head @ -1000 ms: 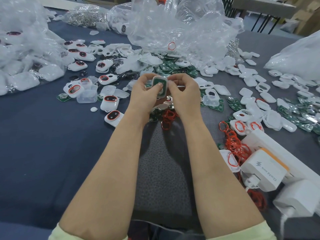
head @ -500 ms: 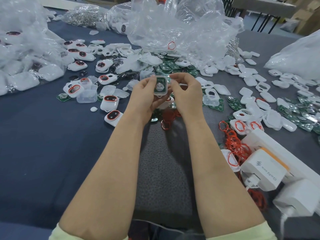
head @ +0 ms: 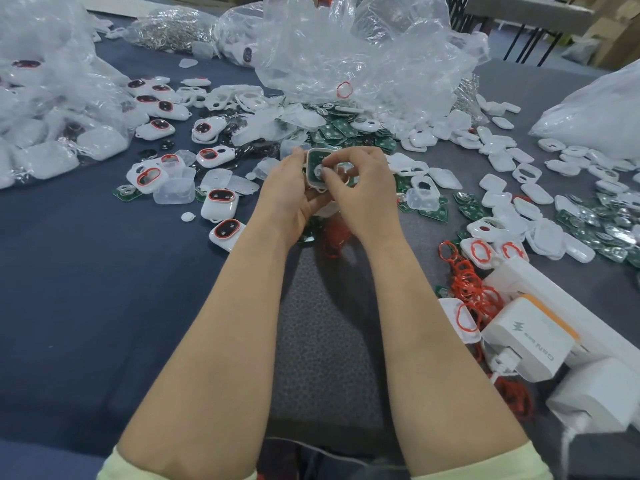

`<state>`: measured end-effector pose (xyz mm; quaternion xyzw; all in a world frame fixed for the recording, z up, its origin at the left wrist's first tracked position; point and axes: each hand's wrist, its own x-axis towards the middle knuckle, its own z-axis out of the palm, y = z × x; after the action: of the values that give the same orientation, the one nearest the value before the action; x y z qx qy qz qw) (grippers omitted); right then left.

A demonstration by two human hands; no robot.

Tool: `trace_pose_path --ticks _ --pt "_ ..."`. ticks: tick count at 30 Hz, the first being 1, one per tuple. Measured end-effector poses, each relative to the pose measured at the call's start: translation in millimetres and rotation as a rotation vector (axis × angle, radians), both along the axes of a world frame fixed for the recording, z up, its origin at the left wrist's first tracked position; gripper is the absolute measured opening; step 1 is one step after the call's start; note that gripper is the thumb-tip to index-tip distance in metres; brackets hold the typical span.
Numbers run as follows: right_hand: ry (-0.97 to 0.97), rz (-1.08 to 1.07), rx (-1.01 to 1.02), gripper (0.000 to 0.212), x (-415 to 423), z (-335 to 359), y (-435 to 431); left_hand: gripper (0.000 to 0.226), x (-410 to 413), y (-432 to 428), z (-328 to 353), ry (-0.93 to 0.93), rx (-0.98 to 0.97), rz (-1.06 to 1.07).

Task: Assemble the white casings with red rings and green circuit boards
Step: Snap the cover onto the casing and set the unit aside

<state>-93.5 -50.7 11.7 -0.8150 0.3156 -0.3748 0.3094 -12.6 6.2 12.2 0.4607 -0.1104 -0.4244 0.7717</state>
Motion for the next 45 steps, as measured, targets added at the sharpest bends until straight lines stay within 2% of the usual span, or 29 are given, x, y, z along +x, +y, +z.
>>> trace_pose_path --ticks 4,9,12,17,24,28,31,33,40,45 --pt "0.017 -0.001 -0.016 0.011 0 -1 -1 0.034 0 1 -1 -0.043 -0.002 -0.017" --pt "0.016 0.001 -0.016 0.011 0 -2 0 0.030 -1 3 -5 -0.211 -0.020 -0.031" --pt "-0.016 0.001 0.017 0.011 0 -2 0 0.028 -2 3 -6 -0.214 -0.032 -0.023" --pt "-0.090 -0.015 0.043 0.011 1 0 2 0.023 -2 0 -9 -0.366 -0.004 0.072" --pt "-0.241 -0.021 0.276 0.022 3 -2 -2 0.023 -4 -3 -13 -0.487 0.025 0.060" --pt "-0.299 0.004 0.393 0.008 3 -4 -7 0.020 -7 -1 -13 -0.556 0.007 -0.005" --pt "-0.339 0.001 0.450 0.006 4 -6 -10 0.020 -9 -1 -12 -0.558 -0.010 -0.032" --pt "-0.370 -0.003 0.471 0.012 4 -6 -11 0.020 -11 -2 -13 -0.543 -0.040 -0.036" --pt "-0.471 0.014 0.579 0.016 2 -5 -13 0.021 -11 -3 -14 -0.384 -0.108 -0.094" --pt "-0.470 0.025 0.582 0.013 1 -3 -12 0.014 -9 -4 -16 -0.429 -0.064 -0.048"
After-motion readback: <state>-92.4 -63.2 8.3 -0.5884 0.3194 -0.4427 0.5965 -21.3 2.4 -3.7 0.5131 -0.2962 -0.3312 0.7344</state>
